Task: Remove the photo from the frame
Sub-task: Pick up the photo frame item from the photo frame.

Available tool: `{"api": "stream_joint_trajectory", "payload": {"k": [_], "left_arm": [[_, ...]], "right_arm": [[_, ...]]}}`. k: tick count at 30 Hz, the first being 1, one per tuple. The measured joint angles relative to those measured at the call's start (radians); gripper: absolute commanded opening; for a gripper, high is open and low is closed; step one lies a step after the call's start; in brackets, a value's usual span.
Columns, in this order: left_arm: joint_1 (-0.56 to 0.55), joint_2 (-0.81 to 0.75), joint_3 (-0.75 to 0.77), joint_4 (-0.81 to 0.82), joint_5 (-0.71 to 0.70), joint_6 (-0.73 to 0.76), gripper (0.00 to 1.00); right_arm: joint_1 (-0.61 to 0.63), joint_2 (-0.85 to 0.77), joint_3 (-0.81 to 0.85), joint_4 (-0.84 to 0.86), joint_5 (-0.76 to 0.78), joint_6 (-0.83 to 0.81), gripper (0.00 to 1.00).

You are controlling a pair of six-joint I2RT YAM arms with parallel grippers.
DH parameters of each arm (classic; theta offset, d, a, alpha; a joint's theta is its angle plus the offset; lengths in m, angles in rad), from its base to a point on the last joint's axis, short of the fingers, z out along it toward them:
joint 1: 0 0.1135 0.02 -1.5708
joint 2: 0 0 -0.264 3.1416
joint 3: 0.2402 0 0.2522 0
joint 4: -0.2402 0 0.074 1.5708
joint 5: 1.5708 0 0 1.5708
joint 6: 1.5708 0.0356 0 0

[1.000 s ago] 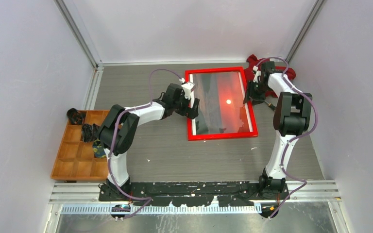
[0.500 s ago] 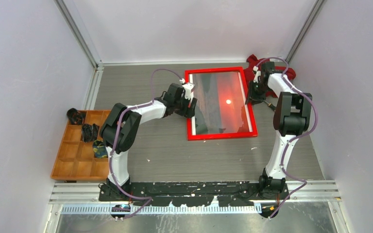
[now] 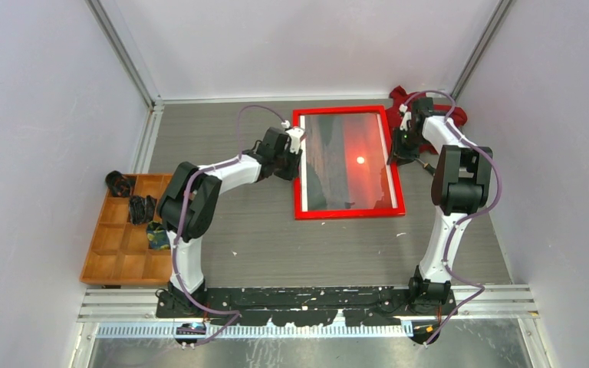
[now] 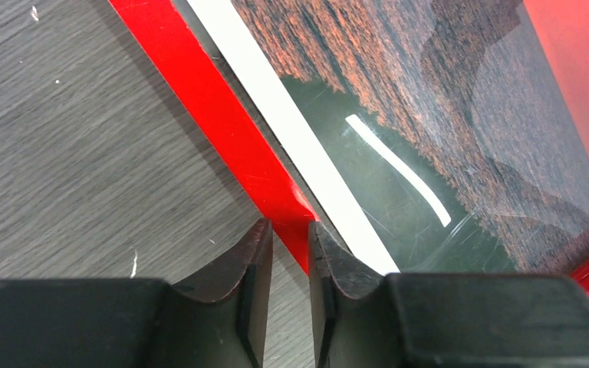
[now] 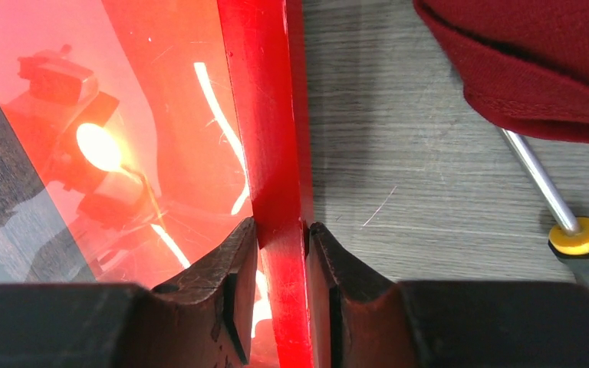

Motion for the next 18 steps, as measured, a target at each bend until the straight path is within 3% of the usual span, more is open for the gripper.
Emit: {"api": "stream_joint_trajectory", "payload": {"k": [3, 5, 7, 10, 14, 18], "left_arm": [[0.005, 0.006, 0.015, -0.013, -0.001, 0.003, 0.16], [0.006, 0.008, 0.024, -0.024, -0.005, 0.006, 0.19], [0.006, 0.009, 0.027, -0.029, -0.004, 0.006, 0.39], [0.003, 0.013, 0.033, -0.037, 0.004, 0.003, 0.59], [-0.005, 0.027, 0.045, -0.050, 0.006, -0.009, 0.60], [-0.006, 0.049, 0.069, -0.073, -0.013, -0.026, 0.50]], "right_arm": [[-0.001, 0.000, 0.000, 0.002, 0.001, 0.000, 0.09], [-0.001, 0.000, 0.000, 0.003, 0.001, 0.000, 0.09], [-0.001, -0.003, -0.004, 0.006, 0.001, 0.000, 0.09], [0.000, -0.015, -0.016, 0.011, -0.001, 0.002, 0.09], [0.002, -0.016, -0.024, 0.013, -0.001, 0.003, 0.10], [0.004, -0.016, -0.025, 0.014, -0.001, 0.005, 0.10]]}}
